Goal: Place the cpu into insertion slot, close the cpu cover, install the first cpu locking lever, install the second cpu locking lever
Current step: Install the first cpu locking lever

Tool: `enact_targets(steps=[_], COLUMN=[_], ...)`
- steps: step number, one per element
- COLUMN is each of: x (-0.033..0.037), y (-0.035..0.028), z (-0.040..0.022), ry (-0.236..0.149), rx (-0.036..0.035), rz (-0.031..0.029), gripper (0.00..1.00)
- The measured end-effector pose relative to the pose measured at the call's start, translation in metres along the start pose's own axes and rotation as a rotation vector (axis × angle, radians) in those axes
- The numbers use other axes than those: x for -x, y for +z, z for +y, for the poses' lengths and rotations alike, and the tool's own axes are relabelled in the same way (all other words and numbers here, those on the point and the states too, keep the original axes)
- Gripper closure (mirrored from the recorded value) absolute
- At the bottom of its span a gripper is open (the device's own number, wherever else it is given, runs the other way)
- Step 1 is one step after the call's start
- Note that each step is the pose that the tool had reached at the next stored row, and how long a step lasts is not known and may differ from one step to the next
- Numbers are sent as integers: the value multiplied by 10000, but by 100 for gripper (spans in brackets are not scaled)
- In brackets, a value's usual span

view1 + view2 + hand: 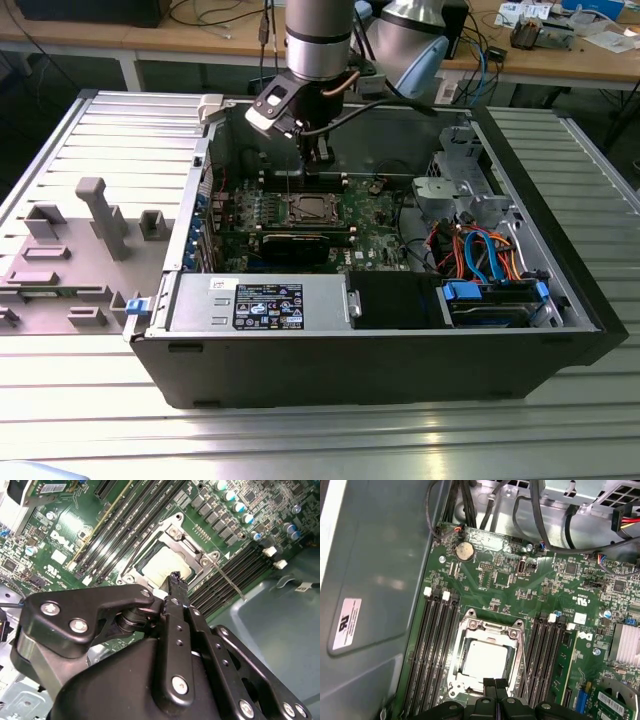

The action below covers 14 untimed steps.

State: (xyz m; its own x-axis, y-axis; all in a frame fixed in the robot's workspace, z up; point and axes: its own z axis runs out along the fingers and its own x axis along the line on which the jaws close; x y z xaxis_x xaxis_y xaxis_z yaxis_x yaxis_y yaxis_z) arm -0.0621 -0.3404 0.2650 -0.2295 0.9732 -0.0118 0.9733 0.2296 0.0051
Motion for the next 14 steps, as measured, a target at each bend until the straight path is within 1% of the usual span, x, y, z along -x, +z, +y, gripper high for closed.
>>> enact_targets(steps=[1, 3, 14], x=[-1, 0, -1], y=[0, 0, 0], z=[-3, -4, -5], ry=[-54, -317, -1993], rx=[0, 4, 24], rz=[0, 2, 11], gripper=[89, 89, 89])
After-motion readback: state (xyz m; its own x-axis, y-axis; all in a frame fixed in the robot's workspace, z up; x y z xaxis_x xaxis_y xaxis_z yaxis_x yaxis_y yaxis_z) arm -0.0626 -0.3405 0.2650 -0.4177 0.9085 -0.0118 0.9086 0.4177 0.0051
